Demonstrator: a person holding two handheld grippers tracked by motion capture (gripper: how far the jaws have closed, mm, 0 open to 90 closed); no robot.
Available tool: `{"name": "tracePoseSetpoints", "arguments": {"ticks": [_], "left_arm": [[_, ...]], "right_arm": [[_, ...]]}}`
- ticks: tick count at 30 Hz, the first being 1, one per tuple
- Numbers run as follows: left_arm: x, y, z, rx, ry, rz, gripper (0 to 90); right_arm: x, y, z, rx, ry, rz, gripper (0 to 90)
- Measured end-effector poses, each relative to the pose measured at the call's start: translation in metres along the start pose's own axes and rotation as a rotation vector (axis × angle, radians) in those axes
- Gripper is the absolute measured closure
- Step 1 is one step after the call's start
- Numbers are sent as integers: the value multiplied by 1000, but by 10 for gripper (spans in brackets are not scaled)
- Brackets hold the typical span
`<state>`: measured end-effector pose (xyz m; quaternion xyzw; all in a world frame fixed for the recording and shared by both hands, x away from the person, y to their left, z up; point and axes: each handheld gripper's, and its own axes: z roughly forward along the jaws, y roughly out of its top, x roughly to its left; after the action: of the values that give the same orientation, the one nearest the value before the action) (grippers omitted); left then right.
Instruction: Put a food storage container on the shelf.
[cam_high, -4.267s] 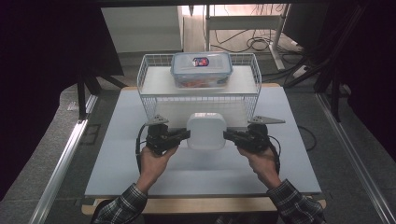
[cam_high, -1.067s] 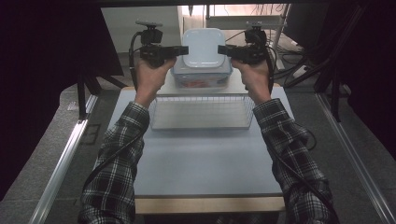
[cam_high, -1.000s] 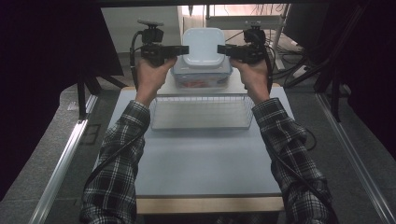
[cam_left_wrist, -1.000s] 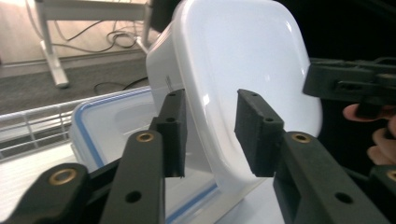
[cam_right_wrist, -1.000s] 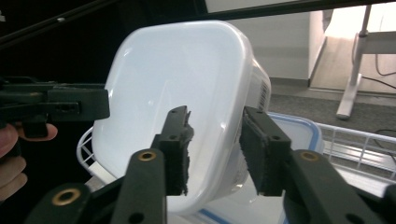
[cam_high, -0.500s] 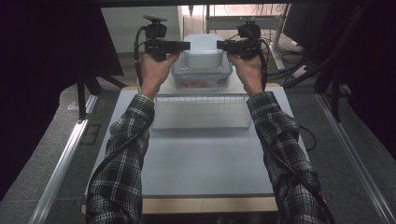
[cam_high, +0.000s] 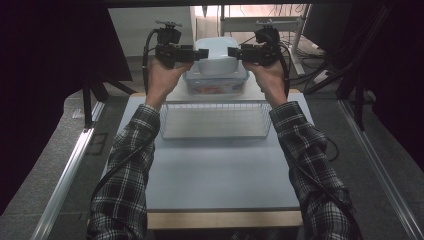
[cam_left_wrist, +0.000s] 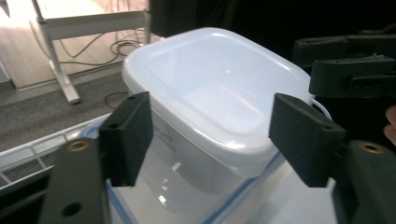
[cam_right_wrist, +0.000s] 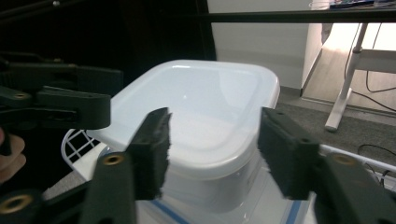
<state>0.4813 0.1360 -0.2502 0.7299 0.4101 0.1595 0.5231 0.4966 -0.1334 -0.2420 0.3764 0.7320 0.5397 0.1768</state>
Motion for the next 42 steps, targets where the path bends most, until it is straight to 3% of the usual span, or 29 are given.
{"name": "tracePoseSetpoints", "arguments": {"ticks": [4, 11, 26, 35, 42], "left_arm": [[-4, -6, -2, 18, -33, 37, 210], [-13, -20, -8, 28, -60, 75, 106], [-17, -61, -22, 19, -87, 138, 59], [-24, -87, -26, 1, -67, 195, 57], [-30, -104, -30, -6, -89, 190, 52]], "right_arm": [[0, -6, -5, 3, 24, -19, 275], [1, -18, -13, 9, 52, -59, 195], [5, -53, -26, 5, 66, -107, 99], [8, -79, -31, 26, 96, -116, 72], [10, -95, -35, 34, 117, -128, 67]]}}
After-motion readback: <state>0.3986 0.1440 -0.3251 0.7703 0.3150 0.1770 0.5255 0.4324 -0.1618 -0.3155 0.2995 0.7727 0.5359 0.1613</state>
